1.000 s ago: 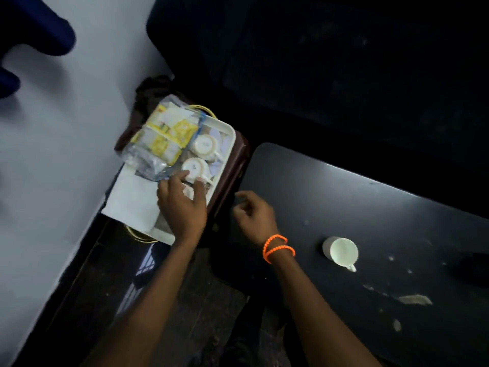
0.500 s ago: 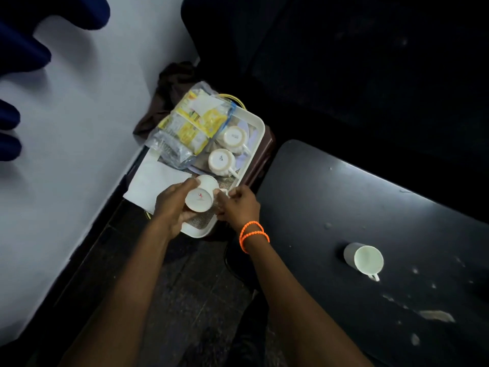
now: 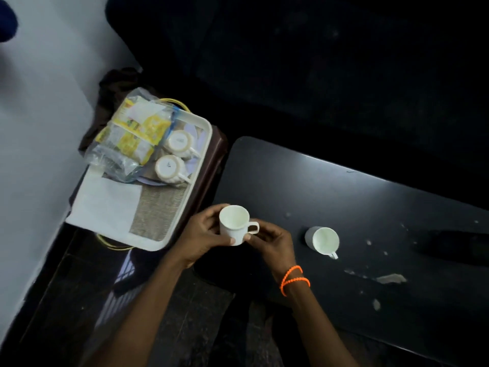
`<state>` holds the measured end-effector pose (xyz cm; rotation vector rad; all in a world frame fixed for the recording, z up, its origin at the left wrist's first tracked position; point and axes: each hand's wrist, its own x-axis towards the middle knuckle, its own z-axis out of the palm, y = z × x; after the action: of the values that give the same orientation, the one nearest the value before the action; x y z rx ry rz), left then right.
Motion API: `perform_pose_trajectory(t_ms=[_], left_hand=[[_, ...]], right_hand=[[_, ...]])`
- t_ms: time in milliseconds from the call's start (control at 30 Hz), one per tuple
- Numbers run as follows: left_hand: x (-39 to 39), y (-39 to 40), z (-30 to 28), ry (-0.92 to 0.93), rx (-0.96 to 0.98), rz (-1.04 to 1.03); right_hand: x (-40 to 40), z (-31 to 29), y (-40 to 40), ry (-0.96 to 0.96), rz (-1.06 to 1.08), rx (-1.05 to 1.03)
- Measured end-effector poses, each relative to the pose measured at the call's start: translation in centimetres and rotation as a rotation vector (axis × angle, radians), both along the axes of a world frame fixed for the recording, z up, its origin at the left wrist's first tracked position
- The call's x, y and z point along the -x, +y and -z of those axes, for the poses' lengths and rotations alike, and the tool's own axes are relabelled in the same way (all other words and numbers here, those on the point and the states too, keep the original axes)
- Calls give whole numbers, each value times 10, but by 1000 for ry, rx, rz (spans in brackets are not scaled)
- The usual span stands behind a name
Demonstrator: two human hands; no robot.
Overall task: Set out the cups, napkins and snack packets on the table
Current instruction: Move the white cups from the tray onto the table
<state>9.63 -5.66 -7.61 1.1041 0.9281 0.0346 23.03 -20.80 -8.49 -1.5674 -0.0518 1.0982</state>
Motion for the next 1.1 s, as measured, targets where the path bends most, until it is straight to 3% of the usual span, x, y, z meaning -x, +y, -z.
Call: perform_pose_trajectory(t_ms=[100,267,467,933,1100], left_hand=[[-37,-28,18,3,-80,165],[-77,-66,38,-35,-172,370],[-95,-96,52,2,-317,393],[-116,-130,58,75,-506,389],[-101,-103,56,104,-551,464]], right_hand=[[5,19,-40,10,249,141],[19,41,-83,215,612,153],[14,60,-100,288,823,189],[6,65,-102,392,900,295],[31,58,-71,405,553,386]])
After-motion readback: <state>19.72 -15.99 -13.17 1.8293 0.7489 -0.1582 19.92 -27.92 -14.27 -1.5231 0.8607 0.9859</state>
